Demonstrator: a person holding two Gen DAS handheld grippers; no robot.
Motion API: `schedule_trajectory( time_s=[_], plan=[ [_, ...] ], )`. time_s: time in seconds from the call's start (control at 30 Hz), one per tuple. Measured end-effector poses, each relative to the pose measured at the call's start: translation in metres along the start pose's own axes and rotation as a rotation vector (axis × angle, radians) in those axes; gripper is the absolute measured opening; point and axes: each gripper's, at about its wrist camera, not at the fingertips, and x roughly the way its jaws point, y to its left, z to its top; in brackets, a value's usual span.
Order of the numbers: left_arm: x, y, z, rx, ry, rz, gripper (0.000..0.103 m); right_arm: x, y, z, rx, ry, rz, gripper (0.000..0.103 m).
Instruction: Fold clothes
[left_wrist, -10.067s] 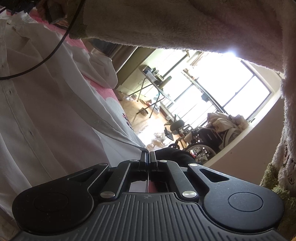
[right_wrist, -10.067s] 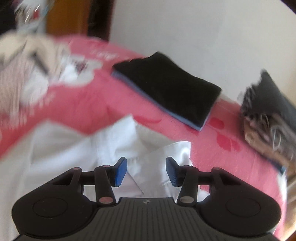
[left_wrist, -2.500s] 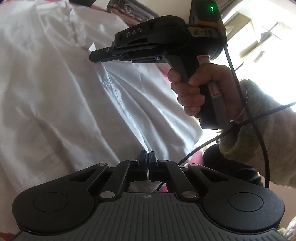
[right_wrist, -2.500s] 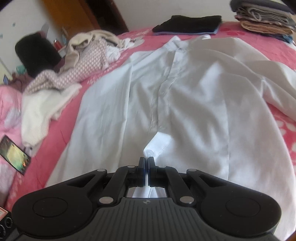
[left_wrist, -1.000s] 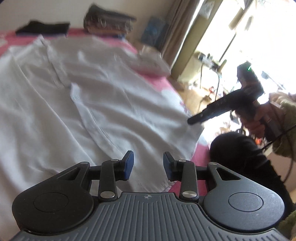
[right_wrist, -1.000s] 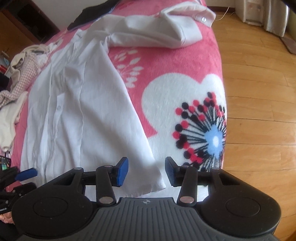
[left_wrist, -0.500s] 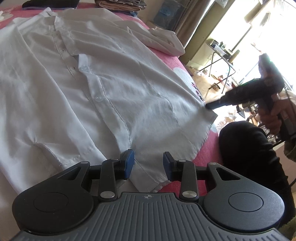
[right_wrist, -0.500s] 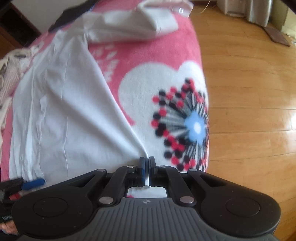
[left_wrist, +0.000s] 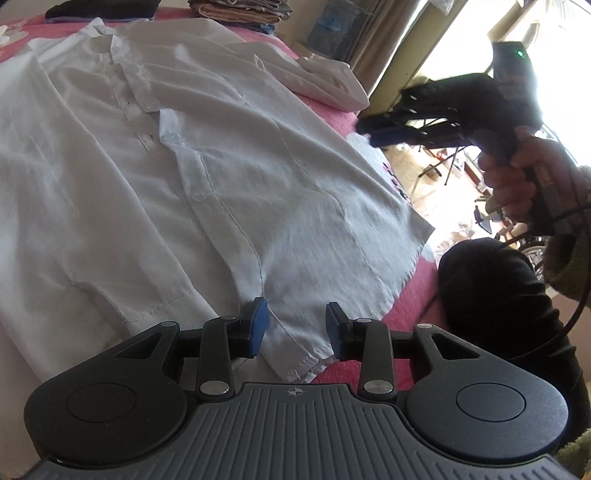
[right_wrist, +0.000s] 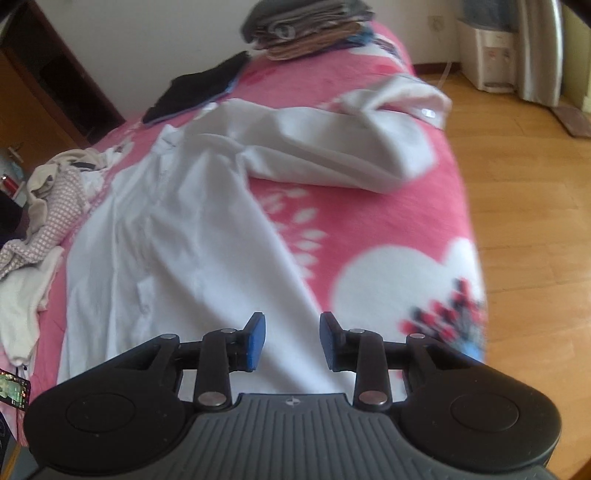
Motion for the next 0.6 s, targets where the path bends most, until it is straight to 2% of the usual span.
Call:
schedule_trajectory(
  time_s=[0.1, 0.27, 0.43, 0.6],
  plan=[
    [-0.013, 0.003, -0.002, 0.008, -0.044, -0.004, 0.035, 0.006, 0.022, 0.002, -0.032, -0.001, 0.043, 0.035],
    [-0.054, 0.021, -0.011, 0.006, -0.165, -0.023, 0.035, 0.001, 0.051, -0.007, -0.089, 0.029, 0.165, 0.035],
    [-0.102, 0.05, -0.023, -0.097, -0.257, 0.027, 0.035, 0.008, 0.077, -0.032, -0.089, 0.13, 0.291, 0.035],
    [-0.108, 0.074, -0.037, -0.263, -0.198, 0.109, 0.035, 0.03, 0.108, -0.061, -0.077, 0.252, 0.383, 0.035]
  ],
)
